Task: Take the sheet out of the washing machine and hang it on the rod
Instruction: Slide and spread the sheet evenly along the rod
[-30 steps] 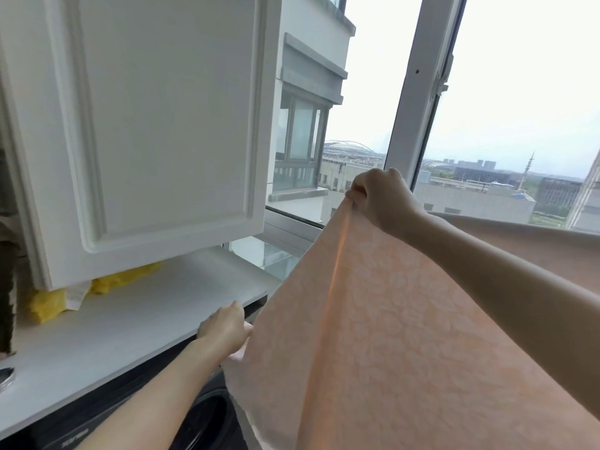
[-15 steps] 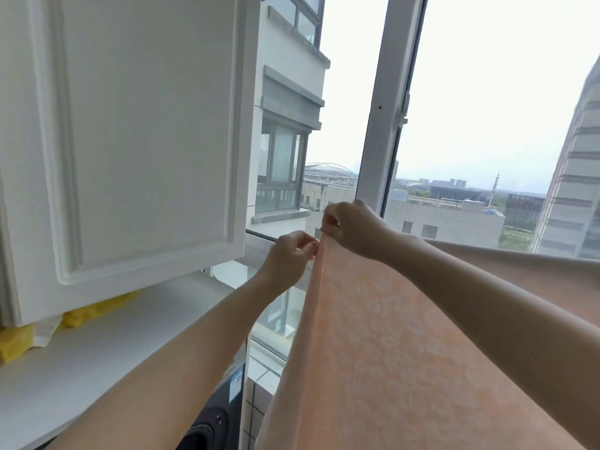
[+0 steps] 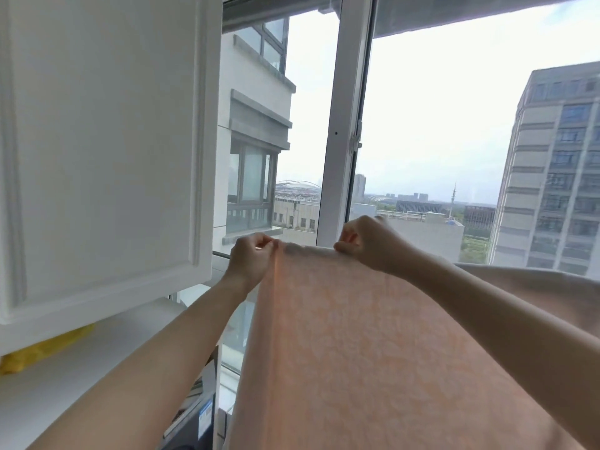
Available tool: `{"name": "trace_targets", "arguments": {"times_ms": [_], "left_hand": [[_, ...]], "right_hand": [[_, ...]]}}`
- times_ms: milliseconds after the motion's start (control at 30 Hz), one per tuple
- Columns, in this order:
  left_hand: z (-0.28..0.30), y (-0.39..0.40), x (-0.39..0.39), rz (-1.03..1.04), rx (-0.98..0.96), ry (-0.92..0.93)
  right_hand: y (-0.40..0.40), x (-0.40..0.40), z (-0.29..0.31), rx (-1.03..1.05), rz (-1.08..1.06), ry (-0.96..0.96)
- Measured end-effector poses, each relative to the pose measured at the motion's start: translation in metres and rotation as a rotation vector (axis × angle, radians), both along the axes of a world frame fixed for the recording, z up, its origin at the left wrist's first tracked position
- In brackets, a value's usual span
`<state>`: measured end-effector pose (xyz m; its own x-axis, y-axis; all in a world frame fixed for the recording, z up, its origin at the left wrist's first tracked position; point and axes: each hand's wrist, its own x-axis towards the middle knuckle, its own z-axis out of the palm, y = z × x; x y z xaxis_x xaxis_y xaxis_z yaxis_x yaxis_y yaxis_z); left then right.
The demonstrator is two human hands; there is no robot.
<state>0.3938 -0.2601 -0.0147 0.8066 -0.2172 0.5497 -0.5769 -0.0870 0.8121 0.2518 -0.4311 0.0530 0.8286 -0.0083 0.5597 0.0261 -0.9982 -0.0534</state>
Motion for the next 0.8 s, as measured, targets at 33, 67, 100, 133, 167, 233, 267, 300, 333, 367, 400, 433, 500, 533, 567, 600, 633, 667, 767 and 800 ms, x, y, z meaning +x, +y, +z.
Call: {"name": "trace_targets", "arguments": {"times_ms": [33, 67, 100, 133, 167, 233, 267, 300, 333, 367, 400, 433, 500, 533, 567, 600, 633, 667, 767, 800], "left_hand": [[0.004, -0.001, -0.001, 0.010, -0.001, -0.022], [0.007, -0.003, -0.002, 0.012, 0.009, -0.054], [0.009, -0.005, -0.005, 0.014, 0.028, -0.088], [0.011, -0.007, -0.008, 0.020, 0.047, -0.119], [0.013, -0.009, -0.010, 0.029, 0.059, -0.146], [0.016, -0.010, -0.014, 0.044, 0.057, -0.201], [0.018, -0.010, -0.016, 0.051, 0.053, -0.240], [0.020, -0.010, -0.018, 0.060, 0.055, -0.282], [0.022, -0.010, -0.020, 0.065, 0.067, -0.327], [0.023, -0.011, -0.024, 0.063, 0.089, -0.369], [0.024, -0.013, -0.028, 0.053, 0.117, -0.409], [0.025, -0.015, -0.032, 0.036, 0.148, -0.447], [0.025, -0.022, -0.040, 0.000, 0.230, -0.530], [0.024, -0.027, -0.044, -0.009, 0.279, -0.574], [0.022, -0.032, -0.048, -0.014, 0.322, -0.616], [0.019, -0.036, -0.052, -0.016, 0.352, -0.657], [0.016, -0.040, -0.056, -0.016, 0.371, -0.688], [0.012, -0.043, -0.059, -0.016, 0.387, -0.707], [0.005, -0.049, -0.064, 0.003, 0.434, -0.722], [0.005, -0.050, -0.065, 0.014, 0.451, -0.729]], "right_hand": [[0.001, -0.001, -0.002, -0.011, -0.006, -0.009], [0.001, -0.002, -0.004, -0.031, -0.019, -0.029], [0.002, -0.004, -0.006, -0.059, -0.042, -0.049], [0.002, -0.007, -0.007, -0.088, -0.065, -0.070], [0.002, -0.011, -0.008, -0.099, -0.084, -0.092], [-0.002, -0.019, -0.007, -0.047, -0.093, -0.142], [-0.004, -0.023, -0.007, -0.007, -0.093, -0.170], [-0.006, -0.027, -0.007, 0.028, -0.096, -0.197], [-0.008, -0.030, -0.007, 0.055, -0.100, -0.221], [-0.008, -0.032, -0.008, 0.076, -0.101, -0.238], [-0.008, -0.034, -0.010, 0.095, -0.097, -0.244], [-0.007, -0.035, -0.011, 0.114, -0.093, -0.241], [-0.008, -0.035, -0.014, 0.136, -0.088, -0.243], [-0.008, -0.035, -0.014, 0.138, -0.091, -0.249], [-0.009, -0.035, -0.013, 0.135, -0.097, -0.253], [-0.010, -0.035, -0.013, 0.131, -0.101, -0.254], [-0.011, -0.035, -0.012, 0.123, -0.107, -0.244], [-0.013, -0.036, -0.011, 0.110, -0.113, -0.223], [-0.016, -0.039, -0.010, 0.062, -0.140, -0.161], [-0.018, -0.040, -0.010, 0.044, -0.143, -0.156]]}}
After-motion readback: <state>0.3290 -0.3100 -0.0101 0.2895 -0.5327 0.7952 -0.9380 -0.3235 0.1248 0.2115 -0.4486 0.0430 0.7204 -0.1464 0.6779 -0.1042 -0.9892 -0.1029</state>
